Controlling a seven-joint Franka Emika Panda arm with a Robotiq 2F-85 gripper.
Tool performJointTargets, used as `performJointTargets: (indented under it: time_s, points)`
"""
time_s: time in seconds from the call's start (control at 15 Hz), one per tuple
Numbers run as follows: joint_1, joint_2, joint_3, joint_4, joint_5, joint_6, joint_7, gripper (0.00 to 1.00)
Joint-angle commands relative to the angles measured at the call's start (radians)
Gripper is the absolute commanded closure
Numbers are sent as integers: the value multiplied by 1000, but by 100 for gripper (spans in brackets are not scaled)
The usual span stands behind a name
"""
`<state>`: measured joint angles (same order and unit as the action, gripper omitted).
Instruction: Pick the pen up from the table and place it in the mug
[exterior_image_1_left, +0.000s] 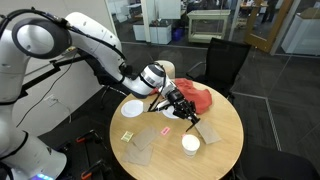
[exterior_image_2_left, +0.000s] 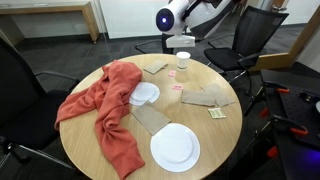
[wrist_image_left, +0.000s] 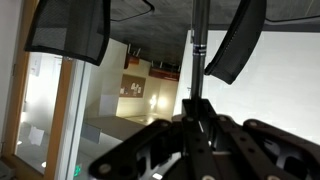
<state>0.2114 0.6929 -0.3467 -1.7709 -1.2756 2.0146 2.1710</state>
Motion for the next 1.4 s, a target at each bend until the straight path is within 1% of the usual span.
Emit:
performJointTargets:
  time_s: [0.0,0.2,0.4,0.93,1.33]
  points:
    - [-93,22,111,37,-35,-74,37,97]
    - [-131,53,151,60,-49,-110,77,97]
    - [-154,75,173,77,-59,-132,105,97]
    - [-174,123,183,121,-70,-142,170,97]
    - [-181,162,187,155,-73,-137,185,97]
